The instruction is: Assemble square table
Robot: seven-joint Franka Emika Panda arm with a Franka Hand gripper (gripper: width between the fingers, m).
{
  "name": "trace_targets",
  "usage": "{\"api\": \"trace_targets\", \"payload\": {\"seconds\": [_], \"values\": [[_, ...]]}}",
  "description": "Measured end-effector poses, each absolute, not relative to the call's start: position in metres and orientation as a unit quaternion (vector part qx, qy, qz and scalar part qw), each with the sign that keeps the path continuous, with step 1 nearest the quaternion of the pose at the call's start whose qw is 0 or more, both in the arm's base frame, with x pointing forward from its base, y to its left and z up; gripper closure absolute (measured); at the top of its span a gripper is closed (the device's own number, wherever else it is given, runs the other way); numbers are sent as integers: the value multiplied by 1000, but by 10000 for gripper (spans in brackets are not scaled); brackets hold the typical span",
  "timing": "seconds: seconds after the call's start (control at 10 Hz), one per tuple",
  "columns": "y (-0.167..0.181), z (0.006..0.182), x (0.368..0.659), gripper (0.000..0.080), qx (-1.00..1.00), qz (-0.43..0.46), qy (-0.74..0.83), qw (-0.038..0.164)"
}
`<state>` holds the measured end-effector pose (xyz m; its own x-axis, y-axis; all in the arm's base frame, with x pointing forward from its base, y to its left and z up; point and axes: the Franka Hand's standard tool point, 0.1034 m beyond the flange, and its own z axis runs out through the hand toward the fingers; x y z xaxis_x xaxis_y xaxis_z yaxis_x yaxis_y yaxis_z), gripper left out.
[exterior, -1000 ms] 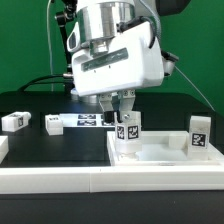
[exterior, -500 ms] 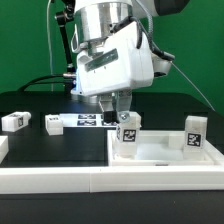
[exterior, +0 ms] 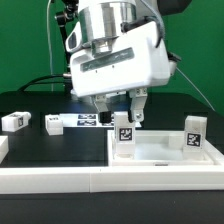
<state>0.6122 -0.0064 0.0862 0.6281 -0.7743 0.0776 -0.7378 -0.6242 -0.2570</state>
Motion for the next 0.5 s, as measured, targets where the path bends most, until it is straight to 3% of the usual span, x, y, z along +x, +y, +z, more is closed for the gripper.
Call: {"api": "trace_targets", "payload": {"seconds": [0.5], "values": [[-1, 86, 613, 150, -958, -106, 256, 78]]}}
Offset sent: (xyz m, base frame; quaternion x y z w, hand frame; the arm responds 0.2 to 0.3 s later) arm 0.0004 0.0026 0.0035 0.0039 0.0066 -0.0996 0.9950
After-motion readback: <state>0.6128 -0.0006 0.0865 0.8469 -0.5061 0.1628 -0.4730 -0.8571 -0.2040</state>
